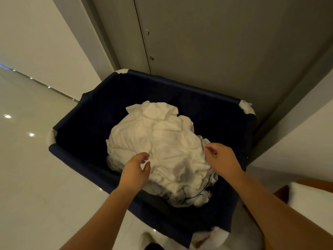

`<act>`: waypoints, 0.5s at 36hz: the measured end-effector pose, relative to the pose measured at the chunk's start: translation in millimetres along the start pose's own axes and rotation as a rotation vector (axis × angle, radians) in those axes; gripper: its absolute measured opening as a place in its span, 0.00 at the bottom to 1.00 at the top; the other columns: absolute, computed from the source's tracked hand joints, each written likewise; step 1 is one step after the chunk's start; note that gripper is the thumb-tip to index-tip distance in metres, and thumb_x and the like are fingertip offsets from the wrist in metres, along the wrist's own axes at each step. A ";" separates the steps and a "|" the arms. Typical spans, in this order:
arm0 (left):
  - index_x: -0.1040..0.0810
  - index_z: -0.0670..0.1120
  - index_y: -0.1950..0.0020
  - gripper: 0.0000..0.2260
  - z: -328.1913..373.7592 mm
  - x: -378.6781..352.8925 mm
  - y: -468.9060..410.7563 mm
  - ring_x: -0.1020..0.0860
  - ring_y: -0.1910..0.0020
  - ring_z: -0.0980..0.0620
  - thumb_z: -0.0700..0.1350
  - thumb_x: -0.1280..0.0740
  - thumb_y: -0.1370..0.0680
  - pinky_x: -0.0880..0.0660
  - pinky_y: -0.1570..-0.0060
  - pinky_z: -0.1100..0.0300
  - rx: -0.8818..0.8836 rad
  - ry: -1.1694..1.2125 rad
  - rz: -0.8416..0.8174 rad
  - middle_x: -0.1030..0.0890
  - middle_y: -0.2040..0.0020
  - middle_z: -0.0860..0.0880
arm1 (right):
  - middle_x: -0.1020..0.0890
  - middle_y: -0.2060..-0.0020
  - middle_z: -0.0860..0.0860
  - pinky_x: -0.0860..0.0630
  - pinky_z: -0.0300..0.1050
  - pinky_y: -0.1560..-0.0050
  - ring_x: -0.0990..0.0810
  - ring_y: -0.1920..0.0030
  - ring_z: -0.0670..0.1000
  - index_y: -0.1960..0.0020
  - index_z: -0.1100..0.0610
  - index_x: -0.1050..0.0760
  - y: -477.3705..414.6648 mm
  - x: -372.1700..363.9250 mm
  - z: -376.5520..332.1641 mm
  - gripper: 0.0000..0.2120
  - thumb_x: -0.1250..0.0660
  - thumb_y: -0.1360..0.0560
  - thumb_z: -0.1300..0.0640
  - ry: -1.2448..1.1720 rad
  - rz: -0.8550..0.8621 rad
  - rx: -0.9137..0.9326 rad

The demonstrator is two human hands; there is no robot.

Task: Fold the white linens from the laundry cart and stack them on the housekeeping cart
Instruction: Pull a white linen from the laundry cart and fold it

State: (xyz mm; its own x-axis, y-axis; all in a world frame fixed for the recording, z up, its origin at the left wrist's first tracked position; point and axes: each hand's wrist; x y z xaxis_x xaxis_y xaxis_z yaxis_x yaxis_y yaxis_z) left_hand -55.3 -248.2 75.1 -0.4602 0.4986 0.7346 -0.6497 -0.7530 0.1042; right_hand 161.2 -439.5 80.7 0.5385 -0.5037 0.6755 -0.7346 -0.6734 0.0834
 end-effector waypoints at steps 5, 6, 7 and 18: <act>0.24 0.46 0.37 0.13 -29.2 -3.9 -66.2 0.26 0.49 0.56 0.43 0.34 0.22 0.31 0.49 0.65 -0.035 -0.090 -0.077 0.22 0.44 0.51 | 0.23 0.63 0.44 0.30 0.39 0.58 0.25 0.62 0.43 0.54 0.56 0.21 -28.2 -21.5 -0.6 0.04 0.35 0.23 0.59 0.027 0.012 -0.053; 0.24 0.46 0.37 0.14 -36.8 -5.1 -83.2 0.25 0.48 0.55 0.43 0.34 0.22 0.31 0.49 0.64 -0.048 -0.117 -0.093 0.22 0.42 0.50 | 0.23 0.63 0.46 0.30 0.40 0.57 0.24 0.61 0.46 0.53 0.57 0.20 -34.1 -27.7 -1.7 0.05 0.35 0.22 0.59 0.054 0.008 -0.076; 0.24 0.45 0.36 0.14 -45.1 -6.6 -102.4 0.24 0.46 0.53 0.44 0.34 0.22 0.29 0.48 0.62 -0.063 -0.143 -0.106 0.23 0.41 0.50 | 0.22 0.61 0.49 0.29 0.41 0.57 0.22 0.58 0.49 0.51 0.58 0.20 -41.9 -35.7 -2.6 0.06 0.36 0.22 0.58 0.088 -0.002 -0.111; 0.29 0.45 0.31 0.19 -126.0 -49.7 -313.7 0.30 0.36 0.44 0.44 0.36 0.22 0.30 0.41 0.51 -0.246 -0.487 -0.226 0.27 0.34 0.45 | 0.18 0.57 0.53 0.24 0.50 0.51 0.21 0.56 0.53 0.52 0.58 0.20 -161.4 -159.6 -7.7 0.07 0.37 0.22 0.58 0.143 -0.007 -0.213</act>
State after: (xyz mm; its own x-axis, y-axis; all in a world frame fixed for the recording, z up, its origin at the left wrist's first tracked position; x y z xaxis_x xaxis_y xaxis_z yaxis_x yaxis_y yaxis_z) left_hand 95.2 17.3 -78.6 -0.0008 0.3372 0.9414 -0.8476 -0.4998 0.1783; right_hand 190.6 -246.2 -34.9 0.4912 -0.4076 0.7698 -0.8096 -0.5396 0.2309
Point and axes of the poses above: each hand's wrist, its own y-axis away from the middle knuckle, its own x-axis out of the back of the hand, z = x × y
